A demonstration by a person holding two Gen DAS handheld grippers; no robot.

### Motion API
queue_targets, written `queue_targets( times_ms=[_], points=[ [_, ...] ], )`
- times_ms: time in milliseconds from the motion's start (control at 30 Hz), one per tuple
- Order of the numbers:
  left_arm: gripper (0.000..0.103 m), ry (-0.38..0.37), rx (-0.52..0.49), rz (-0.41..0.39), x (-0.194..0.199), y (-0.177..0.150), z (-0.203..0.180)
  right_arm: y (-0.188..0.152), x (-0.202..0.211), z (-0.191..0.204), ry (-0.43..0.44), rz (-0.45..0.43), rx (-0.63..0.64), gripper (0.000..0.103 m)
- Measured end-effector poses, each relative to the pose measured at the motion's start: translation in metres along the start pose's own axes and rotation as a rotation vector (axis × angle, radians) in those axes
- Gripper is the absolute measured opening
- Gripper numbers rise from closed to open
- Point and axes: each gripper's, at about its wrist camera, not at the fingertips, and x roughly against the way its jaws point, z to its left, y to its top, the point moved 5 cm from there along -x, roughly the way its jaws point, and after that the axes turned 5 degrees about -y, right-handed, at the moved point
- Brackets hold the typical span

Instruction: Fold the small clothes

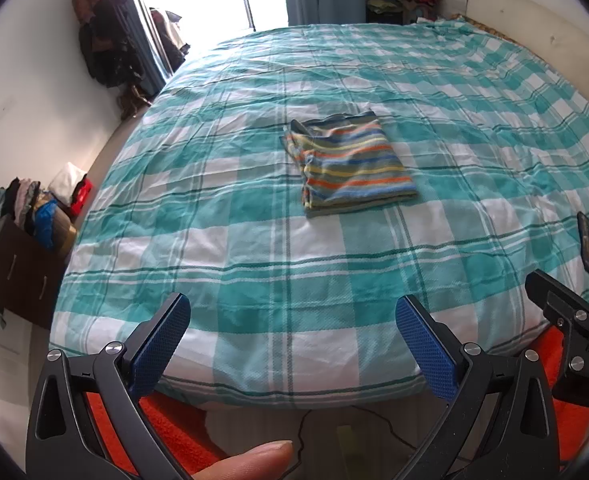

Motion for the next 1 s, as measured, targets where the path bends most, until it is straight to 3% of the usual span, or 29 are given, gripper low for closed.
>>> queue_targets(
  times_ms=[1000],
  points=[
    [0.103,-0.005,0.003,-0.012,0.0046,0.009,0.0002,0.0032,0.0059,-0.0076,0.008,0.001,-0.008,0.103]
  ],
)
